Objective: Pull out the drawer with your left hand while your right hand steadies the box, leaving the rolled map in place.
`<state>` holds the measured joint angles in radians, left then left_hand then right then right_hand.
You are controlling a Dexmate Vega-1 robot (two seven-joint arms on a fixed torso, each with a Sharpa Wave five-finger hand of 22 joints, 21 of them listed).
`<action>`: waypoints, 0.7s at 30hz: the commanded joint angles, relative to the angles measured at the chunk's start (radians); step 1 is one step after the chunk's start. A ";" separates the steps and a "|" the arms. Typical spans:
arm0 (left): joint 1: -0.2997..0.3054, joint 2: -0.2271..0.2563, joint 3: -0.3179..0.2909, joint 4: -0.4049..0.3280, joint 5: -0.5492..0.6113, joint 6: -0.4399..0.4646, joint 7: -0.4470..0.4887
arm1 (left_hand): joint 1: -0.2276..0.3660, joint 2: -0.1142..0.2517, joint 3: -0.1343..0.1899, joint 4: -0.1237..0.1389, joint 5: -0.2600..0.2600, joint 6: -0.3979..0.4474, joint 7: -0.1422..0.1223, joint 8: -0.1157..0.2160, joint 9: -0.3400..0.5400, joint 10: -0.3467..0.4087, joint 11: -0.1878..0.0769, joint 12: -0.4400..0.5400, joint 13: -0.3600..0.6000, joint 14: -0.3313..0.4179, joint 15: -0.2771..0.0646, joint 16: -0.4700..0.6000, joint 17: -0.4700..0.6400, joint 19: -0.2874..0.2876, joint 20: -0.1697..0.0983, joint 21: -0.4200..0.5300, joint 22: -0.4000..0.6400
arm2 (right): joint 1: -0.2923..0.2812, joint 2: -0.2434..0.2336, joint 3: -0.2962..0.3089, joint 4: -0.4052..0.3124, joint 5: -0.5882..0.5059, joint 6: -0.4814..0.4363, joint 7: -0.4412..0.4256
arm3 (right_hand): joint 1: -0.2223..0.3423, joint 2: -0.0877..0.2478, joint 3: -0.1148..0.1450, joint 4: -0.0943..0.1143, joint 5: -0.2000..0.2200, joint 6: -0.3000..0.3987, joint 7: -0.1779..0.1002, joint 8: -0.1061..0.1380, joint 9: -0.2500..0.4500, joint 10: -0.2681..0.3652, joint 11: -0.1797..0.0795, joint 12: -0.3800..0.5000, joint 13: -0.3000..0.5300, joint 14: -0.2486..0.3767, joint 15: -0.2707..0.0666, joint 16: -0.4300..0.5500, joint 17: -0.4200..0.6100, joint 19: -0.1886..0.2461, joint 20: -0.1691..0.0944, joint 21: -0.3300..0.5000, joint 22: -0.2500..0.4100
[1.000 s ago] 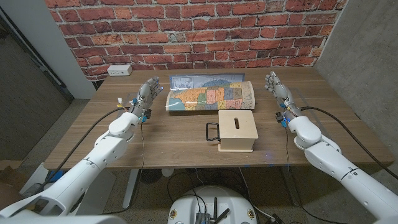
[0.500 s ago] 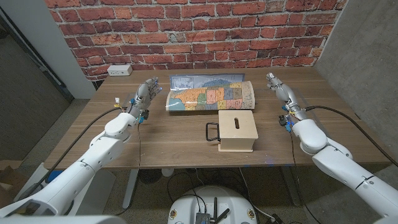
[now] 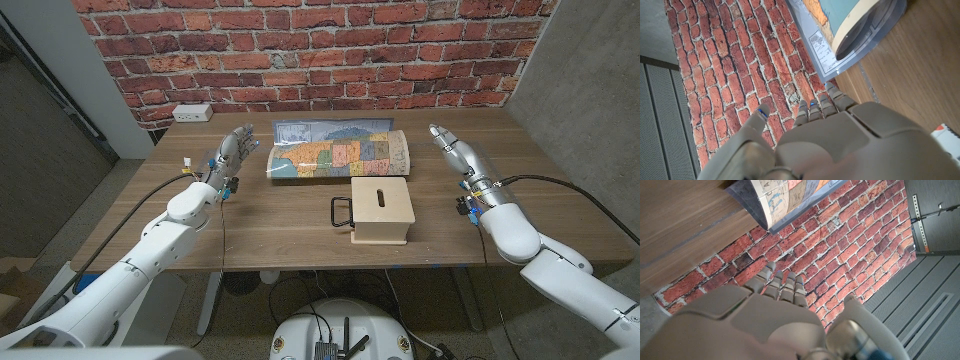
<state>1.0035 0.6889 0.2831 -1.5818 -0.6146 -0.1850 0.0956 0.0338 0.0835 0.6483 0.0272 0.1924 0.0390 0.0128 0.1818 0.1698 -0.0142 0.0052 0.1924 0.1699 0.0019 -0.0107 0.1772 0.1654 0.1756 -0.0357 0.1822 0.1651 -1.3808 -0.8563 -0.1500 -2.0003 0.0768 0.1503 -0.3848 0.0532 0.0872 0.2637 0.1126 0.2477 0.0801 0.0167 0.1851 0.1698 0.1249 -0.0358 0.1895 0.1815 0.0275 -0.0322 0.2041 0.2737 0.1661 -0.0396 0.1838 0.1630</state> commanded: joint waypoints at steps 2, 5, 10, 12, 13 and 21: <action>0.008 0.019 -0.001 -0.024 0.018 0.007 0.002 | 0.007 0.046 0.002 -0.012 0.002 0.011 0.001 0.002 0.004 0.009 0.003 0.004 0.005 0.011 -0.003 0.001 0.001 0.009 -0.050 0.008 0.002 | -0.119 -0.009 0.055 -0.102 -0.175 -0.052 -0.037 | 0.014 0.028 0.010 -0.007 0.007 0.010 -0.004 0.006 0.003 0.010 -0.003 0.005 0.003 0.003 -0.034 0.001 -0.001 0.008 -0.043 0.003 0.003; 0.011 0.026 0.001 -0.027 0.030 0.003 0.000 | 0.008 0.046 0.003 -0.014 0.002 0.012 0.001 0.003 0.004 0.010 0.002 0.004 0.005 0.013 -0.003 0.001 0.001 0.010 -0.050 0.008 0.002 | -0.135 -0.013 0.061 -0.117 -0.216 -0.061 -0.033 | 0.016 0.028 0.011 -0.009 0.007 0.010 -0.004 0.005 0.003 0.009 -0.005 0.004 0.003 0.004 -0.032 0.001 -0.003 0.008 -0.043 0.003 0.003; 0.014 0.031 0.000 -0.036 0.040 0.001 0.004 | 0.011 0.047 0.006 -0.020 0.001 0.017 0.001 0.004 0.004 0.016 0.001 0.005 0.005 0.017 -0.006 0.002 0.001 0.011 -0.053 0.008 0.002 | -0.154 -0.012 0.065 -0.140 -0.282 -0.078 -0.032 | 0.018 0.028 0.014 -0.011 0.006 0.011 -0.006 0.005 0.003 0.008 -0.007 0.004 0.003 0.003 -0.036 0.000 -0.005 0.008 -0.046 0.002 0.003; 0.014 0.035 0.001 -0.038 0.046 -0.002 0.001 | 0.012 0.047 0.007 -0.022 0.001 0.019 0.000 0.004 0.004 0.017 0.000 0.005 0.005 0.018 -0.006 0.002 0.001 0.012 -0.054 0.008 0.002 | -0.159 -0.013 0.065 -0.146 -0.305 -0.083 -0.027 | 0.018 0.028 0.014 -0.011 0.006 0.011 -0.007 0.005 0.003 0.008 -0.007 0.003 0.003 0.003 -0.037 0.000 -0.006 0.007 -0.047 0.002 0.003; 0.014 0.038 0.002 -0.038 0.051 -0.006 -0.002 | 0.013 0.047 0.007 -0.023 0.001 0.020 0.001 0.004 0.004 0.018 0.000 0.005 0.005 0.019 -0.007 0.002 0.001 0.013 -0.054 0.008 0.002 | -0.161 -0.014 0.064 -0.149 -0.319 -0.088 -0.026 | 0.018 0.028 0.014 -0.011 0.006 0.011 -0.007 0.005 0.003 0.008 -0.008 0.003 0.003 0.002 -0.038 0.000 -0.006 0.007 -0.047 0.002 0.003; 0.027 0.075 0.000 -0.073 0.094 -0.002 0.002 | 0.019 0.049 0.012 -0.034 0.000 0.029 -0.003 0.006 0.004 0.027 -0.004 0.007 0.005 0.026 -0.012 0.002 0.000 0.018 -0.057 0.009 0.002 | -0.165 -0.006 0.045 -0.160 -0.424 -0.114 -0.035 | 0.020 0.029 0.018 -0.014 0.005 0.010 -0.010 0.003 0.003 0.009 -0.010 0.003 0.003 0.001 -0.041 -0.001 -0.010 0.007 -0.051 0.002 0.003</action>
<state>1.0164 0.7285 0.2827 -1.6221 -0.5650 -0.1798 0.0961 0.0415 0.0858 0.6581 0.0008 0.1924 0.0607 0.0126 0.1818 0.1697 0.0018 -0.0002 0.1924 0.1698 0.0201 -0.0179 0.1771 0.1628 0.1848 -0.0372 0.1822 0.1651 -1.5211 -0.8678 -0.0950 -2.1293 -0.2007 0.0775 -0.4121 0.0676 0.0936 0.2749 0.1015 0.2476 0.0874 0.0094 0.1851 0.1697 0.1303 -0.0412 0.1895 0.1816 0.0275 -0.0322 0.2041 0.2645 0.1660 -0.0395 0.1838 0.1631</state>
